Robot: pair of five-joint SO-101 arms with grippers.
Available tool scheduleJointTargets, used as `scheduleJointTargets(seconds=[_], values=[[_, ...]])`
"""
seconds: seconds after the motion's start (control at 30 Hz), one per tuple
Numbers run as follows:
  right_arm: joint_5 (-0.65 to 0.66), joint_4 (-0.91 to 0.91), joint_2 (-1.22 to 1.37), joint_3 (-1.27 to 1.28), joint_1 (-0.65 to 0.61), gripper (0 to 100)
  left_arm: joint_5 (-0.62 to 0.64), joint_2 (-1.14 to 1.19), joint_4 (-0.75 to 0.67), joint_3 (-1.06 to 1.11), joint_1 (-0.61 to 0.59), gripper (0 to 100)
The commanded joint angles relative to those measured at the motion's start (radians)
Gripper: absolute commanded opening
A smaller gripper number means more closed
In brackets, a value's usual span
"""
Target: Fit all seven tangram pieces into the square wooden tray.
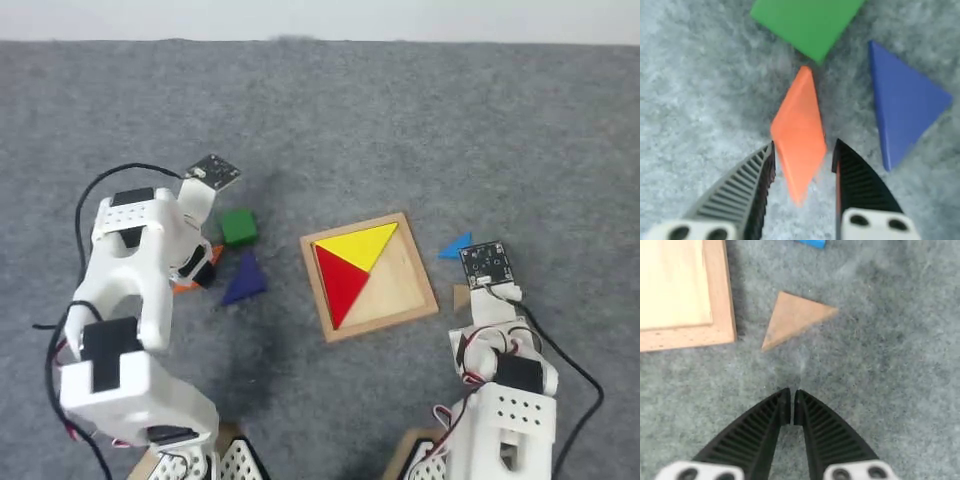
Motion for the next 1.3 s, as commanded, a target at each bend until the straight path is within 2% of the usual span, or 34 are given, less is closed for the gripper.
scheduleJointTargets(seconds=[0.0,0.27,0.47,0.67,0.77,0.9,1.0,1.17,1.27], values=[[0.014,-0.024,-0.015,-0.002,0.002,3.5,-0.014,-0.089,0.031,-0.015,-0.009,18],[0.015,-0.024,-0.024,0.003,0.002,3.5,0.133,0.020,-0.100,0.054,0.068,18],[0.017,-0.024,-0.024,0.005,0.002,3.5,0.216,0.049,-0.092,0.008,0.069,18],[0.017,-0.024,-0.024,0.005,0.002,3.5,0.206,0.048,-0.089,0.010,0.029,18],[0.017,-0.024,-0.024,0.005,0.002,3.5,0.150,0.048,-0.089,0.019,0.021,18],[0.017,-0.024,-0.024,0.005,0.002,3.5,0.143,0.041,-0.089,0.022,0.029,8],[0.017,-0.024,-0.024,0.005,0.002,3.5,0.141,0.040,-0.068,0.016,0.052,1],[0.017,-0.024,-0.024,0.005,0.002,3.5,0.149,0.040,-0.025,0.015,0.141,1],[0.017,-0.024,-0.024,0.005,0.002,3.5,0.212,0.040,-0.005,-0.025,0.176,1]])
